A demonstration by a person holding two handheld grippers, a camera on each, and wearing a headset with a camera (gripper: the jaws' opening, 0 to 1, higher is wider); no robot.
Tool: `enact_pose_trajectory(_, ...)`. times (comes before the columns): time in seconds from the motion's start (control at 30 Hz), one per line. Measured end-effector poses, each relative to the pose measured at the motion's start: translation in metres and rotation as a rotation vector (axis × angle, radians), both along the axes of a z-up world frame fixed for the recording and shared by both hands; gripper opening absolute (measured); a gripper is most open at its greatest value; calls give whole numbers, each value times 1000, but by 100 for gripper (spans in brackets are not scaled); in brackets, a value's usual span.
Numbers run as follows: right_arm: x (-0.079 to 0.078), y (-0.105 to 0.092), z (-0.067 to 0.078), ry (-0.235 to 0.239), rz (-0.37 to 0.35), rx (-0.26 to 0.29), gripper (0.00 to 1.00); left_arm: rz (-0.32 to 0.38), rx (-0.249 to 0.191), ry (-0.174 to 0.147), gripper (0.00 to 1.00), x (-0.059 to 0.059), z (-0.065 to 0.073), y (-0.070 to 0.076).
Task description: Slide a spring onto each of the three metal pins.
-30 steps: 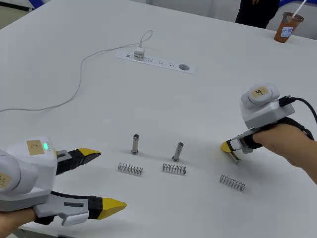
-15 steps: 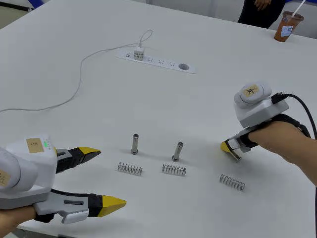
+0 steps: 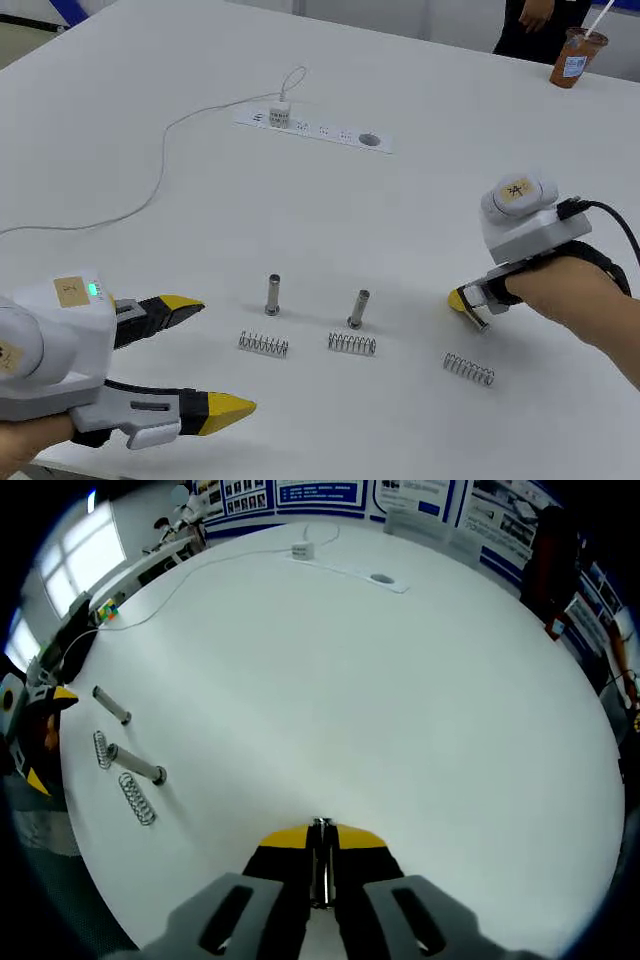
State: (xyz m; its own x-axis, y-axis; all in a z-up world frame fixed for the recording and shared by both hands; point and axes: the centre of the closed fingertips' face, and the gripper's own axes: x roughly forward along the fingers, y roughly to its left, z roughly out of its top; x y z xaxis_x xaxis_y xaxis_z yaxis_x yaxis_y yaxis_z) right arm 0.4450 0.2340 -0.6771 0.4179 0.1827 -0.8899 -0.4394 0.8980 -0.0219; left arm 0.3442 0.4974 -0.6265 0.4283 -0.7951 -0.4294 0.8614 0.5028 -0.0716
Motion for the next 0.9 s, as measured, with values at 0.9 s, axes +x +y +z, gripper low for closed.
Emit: enact_pose_trajectory(0.9,-22,5,33,-102,-5,65,8,-20,7,-26,75,-2,10,-4)
